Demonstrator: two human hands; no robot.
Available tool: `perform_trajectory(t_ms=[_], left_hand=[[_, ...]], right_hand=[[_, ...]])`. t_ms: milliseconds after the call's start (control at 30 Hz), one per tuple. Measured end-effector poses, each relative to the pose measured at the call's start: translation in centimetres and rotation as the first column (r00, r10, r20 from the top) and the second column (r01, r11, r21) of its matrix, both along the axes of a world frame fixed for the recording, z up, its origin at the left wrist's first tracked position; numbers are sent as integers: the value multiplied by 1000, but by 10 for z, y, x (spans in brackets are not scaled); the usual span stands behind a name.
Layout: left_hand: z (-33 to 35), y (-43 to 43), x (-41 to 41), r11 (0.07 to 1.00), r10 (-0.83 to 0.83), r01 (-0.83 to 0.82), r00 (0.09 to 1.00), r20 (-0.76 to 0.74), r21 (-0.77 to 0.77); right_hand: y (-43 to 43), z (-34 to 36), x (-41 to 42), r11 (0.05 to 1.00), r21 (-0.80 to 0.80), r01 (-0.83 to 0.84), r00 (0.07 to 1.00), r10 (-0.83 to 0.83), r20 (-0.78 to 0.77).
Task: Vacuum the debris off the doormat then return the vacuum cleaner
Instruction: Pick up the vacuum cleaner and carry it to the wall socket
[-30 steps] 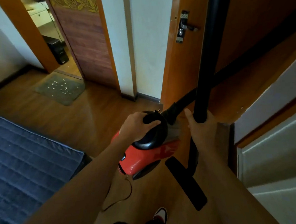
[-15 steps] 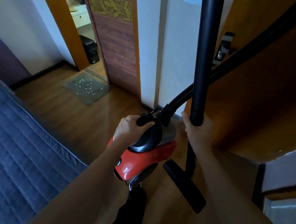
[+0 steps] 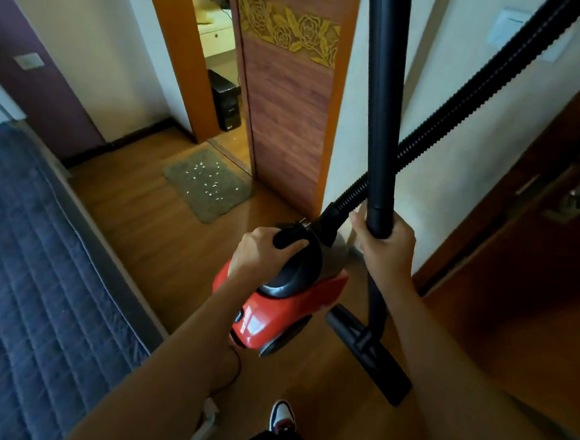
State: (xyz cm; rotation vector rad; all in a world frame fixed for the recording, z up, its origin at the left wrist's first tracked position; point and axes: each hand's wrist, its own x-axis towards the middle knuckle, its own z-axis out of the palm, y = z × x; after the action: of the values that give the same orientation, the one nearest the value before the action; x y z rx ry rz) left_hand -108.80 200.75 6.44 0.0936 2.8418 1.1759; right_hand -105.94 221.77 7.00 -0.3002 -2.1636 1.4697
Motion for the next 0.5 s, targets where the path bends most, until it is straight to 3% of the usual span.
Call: perform_trajectory(t_ms=[233,500], left_hand=[[11,-39,-96,996,90,-92,993,-72,-14],[0,-76,-185,966,257,-257,966,-39,-1]], right_hand=[[-31,6,-110,994,54,-95,995,96,-12],[-65,-8,-236,973,21,-229,973,229,25]])
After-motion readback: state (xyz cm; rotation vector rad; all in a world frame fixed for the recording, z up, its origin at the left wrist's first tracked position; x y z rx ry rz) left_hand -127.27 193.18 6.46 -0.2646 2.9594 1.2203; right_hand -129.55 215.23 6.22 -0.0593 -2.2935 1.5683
